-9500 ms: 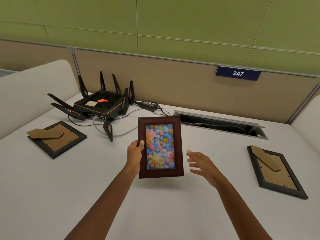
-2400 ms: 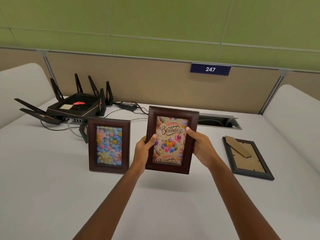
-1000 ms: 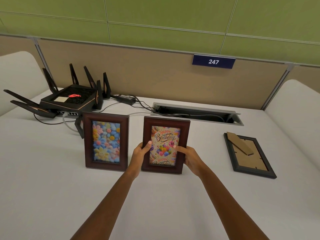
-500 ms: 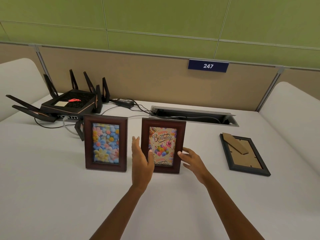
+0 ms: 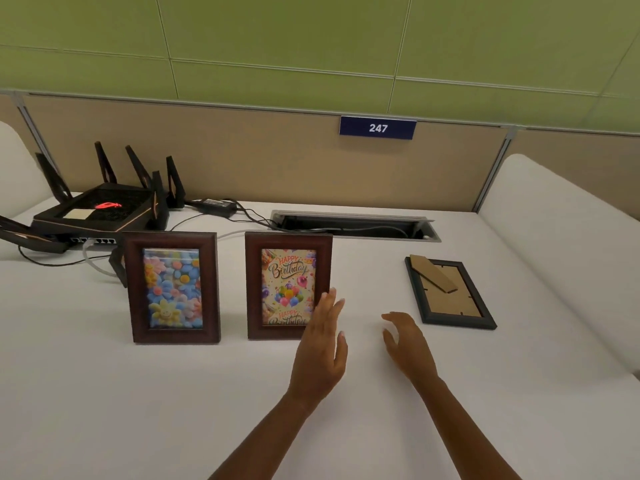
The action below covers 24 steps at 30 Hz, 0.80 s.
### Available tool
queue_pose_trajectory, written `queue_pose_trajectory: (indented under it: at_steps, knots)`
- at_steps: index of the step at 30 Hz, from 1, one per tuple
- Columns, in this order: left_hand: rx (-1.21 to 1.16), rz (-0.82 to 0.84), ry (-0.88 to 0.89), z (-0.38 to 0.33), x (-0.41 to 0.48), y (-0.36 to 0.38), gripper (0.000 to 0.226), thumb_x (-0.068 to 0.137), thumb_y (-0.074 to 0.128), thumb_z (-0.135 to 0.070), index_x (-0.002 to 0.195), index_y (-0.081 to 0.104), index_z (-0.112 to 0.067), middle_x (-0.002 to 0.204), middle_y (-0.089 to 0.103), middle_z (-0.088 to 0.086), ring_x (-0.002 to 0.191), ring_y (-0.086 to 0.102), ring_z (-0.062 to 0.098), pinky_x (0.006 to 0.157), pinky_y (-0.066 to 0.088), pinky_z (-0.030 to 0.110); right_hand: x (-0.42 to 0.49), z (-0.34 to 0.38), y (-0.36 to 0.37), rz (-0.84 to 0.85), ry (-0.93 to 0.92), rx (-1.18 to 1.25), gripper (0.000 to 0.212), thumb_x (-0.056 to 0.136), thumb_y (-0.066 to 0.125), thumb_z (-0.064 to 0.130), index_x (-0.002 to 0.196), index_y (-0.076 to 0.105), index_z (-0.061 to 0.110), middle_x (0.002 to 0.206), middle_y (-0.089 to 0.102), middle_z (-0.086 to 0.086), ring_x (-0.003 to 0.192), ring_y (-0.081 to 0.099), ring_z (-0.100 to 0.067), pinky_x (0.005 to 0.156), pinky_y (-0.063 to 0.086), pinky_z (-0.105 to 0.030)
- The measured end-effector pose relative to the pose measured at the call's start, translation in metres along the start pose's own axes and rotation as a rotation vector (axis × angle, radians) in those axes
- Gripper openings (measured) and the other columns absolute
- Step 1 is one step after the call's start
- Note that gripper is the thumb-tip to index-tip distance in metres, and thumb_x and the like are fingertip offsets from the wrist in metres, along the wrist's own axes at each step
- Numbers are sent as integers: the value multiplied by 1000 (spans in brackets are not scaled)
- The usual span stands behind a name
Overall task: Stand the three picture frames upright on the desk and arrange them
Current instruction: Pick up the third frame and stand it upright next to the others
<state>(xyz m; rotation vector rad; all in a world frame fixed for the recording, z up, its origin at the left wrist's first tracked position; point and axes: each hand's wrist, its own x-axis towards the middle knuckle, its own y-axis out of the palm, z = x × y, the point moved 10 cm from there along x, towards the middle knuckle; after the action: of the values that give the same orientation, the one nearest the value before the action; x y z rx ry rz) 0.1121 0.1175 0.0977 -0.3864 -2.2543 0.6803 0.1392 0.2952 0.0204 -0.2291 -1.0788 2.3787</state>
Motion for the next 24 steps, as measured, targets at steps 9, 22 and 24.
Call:
queue_pose_trajectory:
  at_steps: [9, 22, 24]
  knots:
    - [114, 484, -235, 17, 1, 108, 56, 96, 29, -33, 144, 5, -18, 157, -5, 6, 144, -7, 18, 117, 3, 28, -6, -49, -55, -168, 101, -104, 44, 90, 50, 13, 132, 40, 8, 148, 31, -16, 137, 28, -28, 111, 28, -36]
    - [-385, 683, -647, -8, 47, 184, 54, 97, 30, -36, 143, 18, -11, 154, 21, 10, 140, 24, 25, 114, 22, 35, 27, -127, -130, -250, 458, 85, 55, 91, 50, 17, 138, 27, 0, 142, 35, -25, 131, 34, -40, 108, 31, -48]
    - [-497, 662, -748, -8, 52, 190, 53, 97, 27, -37, 142, 22, -10, 152, 26, 10, 138, 28, 25, 114, 24, 36, 34, -132, -132, -227, 475, 73, 54, 91, 48, 17, 138, 27, -1, 141, 39, -25, 130, 37, -40, 108, 32, -46]
